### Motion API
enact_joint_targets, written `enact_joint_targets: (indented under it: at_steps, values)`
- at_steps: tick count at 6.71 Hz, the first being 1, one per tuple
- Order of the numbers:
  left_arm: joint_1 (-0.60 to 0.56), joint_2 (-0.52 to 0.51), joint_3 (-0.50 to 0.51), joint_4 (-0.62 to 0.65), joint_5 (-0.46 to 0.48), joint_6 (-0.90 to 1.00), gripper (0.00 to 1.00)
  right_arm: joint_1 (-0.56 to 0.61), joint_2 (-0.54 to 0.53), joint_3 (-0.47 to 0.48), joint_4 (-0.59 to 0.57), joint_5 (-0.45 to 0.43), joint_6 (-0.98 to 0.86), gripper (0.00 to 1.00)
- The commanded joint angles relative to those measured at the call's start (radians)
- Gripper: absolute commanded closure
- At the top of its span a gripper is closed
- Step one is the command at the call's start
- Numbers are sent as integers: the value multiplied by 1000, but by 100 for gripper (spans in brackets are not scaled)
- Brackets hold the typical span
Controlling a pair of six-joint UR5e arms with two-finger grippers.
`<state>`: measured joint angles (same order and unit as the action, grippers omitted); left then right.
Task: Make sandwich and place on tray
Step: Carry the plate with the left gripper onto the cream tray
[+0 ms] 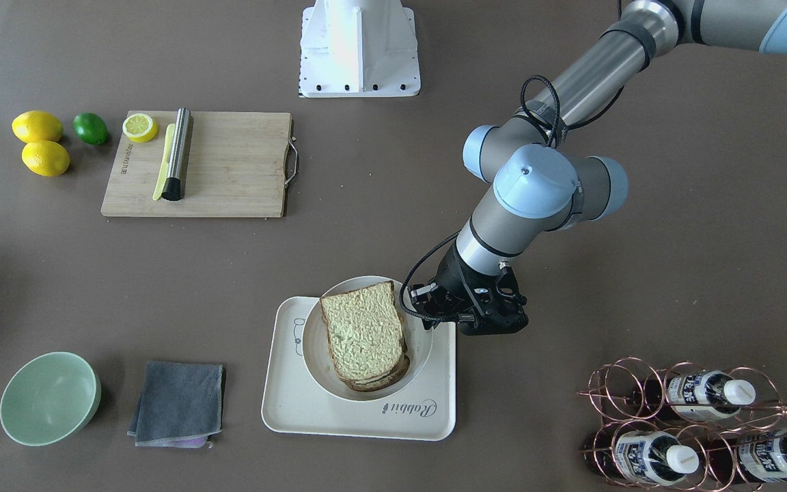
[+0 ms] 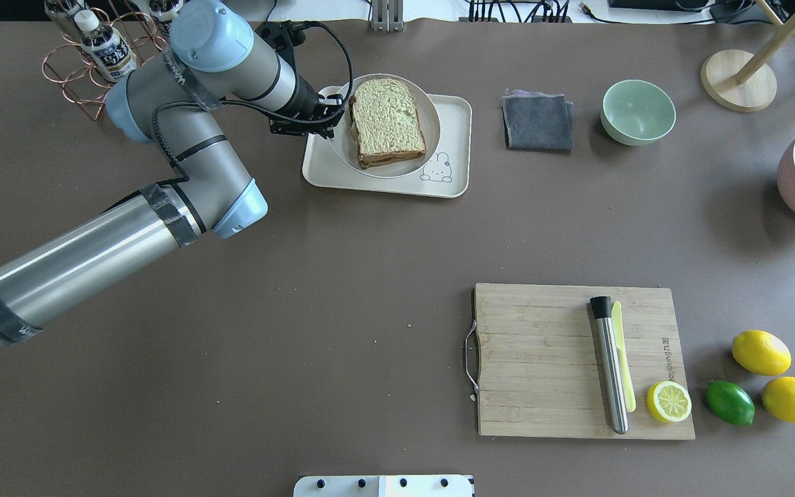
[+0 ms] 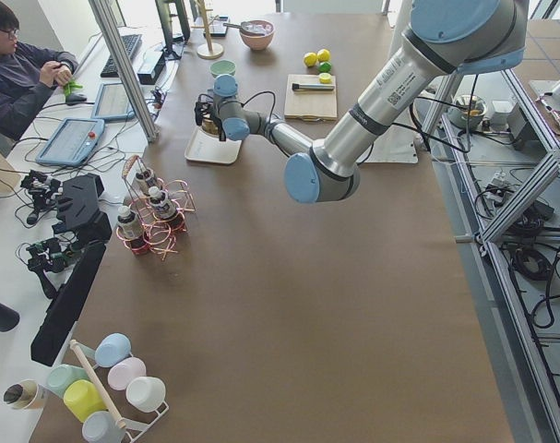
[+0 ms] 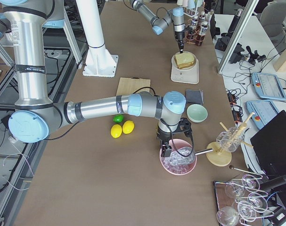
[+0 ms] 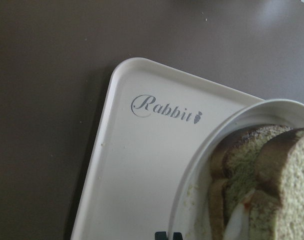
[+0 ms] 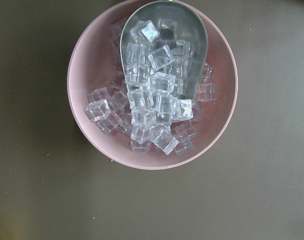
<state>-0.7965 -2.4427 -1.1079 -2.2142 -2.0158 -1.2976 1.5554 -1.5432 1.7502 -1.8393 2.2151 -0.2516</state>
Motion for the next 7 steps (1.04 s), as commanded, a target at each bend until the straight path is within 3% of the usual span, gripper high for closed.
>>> enact_joint_targets:
  at_steps: [1, 5, 6, 7]
  values:
    - [-3, -73, 113, -15, 32, 1, 100, 0, 0, 0, 0, 0, 0, 0]
    - [60, -76, 109, -18, 130, -2, 100, 0, 0, 2, 0, 0, 0, 0]
    - [59, -76, 105, -19, 132, -3, 50, 0, 0, 2, 0, 0, 0, 0]
    - [57, -70, 90, -21, 132, 0, 18, 0, 0, 0, 0, 0, 0, 0]
